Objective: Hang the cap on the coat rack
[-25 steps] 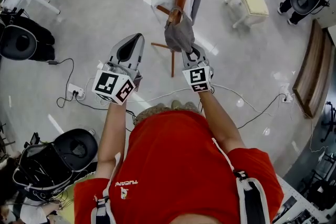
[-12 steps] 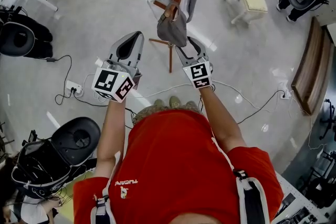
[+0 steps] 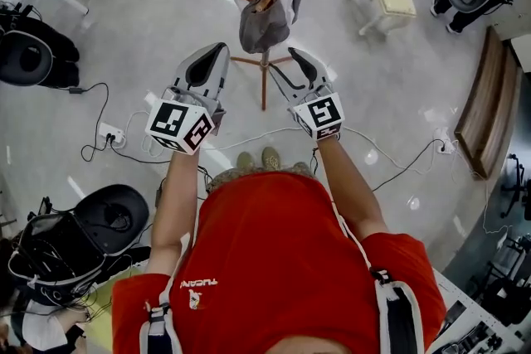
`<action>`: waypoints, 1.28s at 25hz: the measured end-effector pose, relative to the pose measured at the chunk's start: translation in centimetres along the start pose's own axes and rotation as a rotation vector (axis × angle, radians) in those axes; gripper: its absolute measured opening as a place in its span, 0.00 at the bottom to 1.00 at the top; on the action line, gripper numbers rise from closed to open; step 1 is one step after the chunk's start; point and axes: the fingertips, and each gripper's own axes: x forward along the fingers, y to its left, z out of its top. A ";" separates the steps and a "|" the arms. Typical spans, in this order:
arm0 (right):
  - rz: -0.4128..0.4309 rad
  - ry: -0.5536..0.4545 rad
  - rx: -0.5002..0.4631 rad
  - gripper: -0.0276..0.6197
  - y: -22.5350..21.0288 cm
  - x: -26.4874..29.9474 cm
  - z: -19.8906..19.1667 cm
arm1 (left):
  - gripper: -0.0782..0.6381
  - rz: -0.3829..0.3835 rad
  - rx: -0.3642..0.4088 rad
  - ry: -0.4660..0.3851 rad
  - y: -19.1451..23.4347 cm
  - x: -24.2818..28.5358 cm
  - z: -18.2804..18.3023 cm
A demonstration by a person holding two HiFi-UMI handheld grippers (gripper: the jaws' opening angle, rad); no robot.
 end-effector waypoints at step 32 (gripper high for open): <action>0.071 -0.295 0.016 0.08 4.5 -5.6 13.9 | 0.12 -0.046 0.011 -0.105 -5.1 -3.1 2.3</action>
